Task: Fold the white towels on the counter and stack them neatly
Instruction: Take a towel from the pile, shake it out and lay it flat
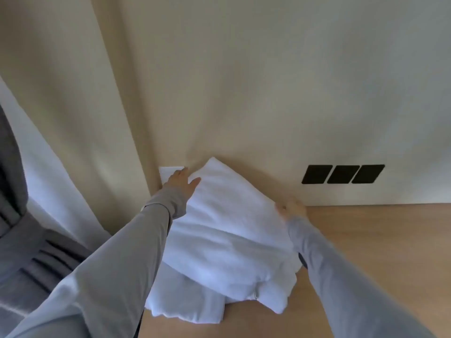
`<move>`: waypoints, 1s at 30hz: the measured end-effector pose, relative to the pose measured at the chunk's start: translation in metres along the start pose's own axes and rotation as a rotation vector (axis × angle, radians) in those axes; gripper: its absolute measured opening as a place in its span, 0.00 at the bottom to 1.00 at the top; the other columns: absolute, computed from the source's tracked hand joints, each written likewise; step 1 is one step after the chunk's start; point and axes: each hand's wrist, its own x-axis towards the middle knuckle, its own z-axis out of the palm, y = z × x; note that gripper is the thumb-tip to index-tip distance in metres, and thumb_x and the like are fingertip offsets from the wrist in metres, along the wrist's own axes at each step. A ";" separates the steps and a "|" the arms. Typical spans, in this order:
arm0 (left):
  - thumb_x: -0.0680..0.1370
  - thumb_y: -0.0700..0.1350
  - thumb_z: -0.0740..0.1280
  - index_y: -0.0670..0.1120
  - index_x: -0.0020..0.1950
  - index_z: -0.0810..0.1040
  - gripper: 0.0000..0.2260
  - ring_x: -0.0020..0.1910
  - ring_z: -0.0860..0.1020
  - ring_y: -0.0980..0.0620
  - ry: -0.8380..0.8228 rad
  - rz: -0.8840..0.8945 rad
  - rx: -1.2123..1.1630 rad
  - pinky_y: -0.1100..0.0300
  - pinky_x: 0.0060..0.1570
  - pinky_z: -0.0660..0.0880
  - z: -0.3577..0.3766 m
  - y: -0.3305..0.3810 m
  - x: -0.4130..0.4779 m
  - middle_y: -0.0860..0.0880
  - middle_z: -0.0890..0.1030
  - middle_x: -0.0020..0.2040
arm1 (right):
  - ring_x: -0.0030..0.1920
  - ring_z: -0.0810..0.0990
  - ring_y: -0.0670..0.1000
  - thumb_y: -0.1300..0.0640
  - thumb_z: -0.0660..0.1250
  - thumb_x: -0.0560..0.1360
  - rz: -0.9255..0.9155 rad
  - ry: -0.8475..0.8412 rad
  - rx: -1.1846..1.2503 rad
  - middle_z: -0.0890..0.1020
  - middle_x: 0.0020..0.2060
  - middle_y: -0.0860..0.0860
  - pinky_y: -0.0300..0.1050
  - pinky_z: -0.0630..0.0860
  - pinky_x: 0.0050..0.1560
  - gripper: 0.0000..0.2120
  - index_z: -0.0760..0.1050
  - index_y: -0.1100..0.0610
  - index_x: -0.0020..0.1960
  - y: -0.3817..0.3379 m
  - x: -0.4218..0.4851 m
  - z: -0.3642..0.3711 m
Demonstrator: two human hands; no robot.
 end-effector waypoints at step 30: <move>0.74 0.51 0.70 0.46 0.47 0.77 0.10 0.42 0.74 0.47 0.234 0.025 -0.847 0.55 0.43 0.70 -0.013 0.009 0.027 0.45 0.77 0.45 | 0.40 0.79 0.50 0.54 0.67 0.75 0.175 0.207 1.195 0.80 0.40 0.47 0.47 0.77 0.41 0.02 0.76 0.52 0.46 -0.001 -0.037 -0.029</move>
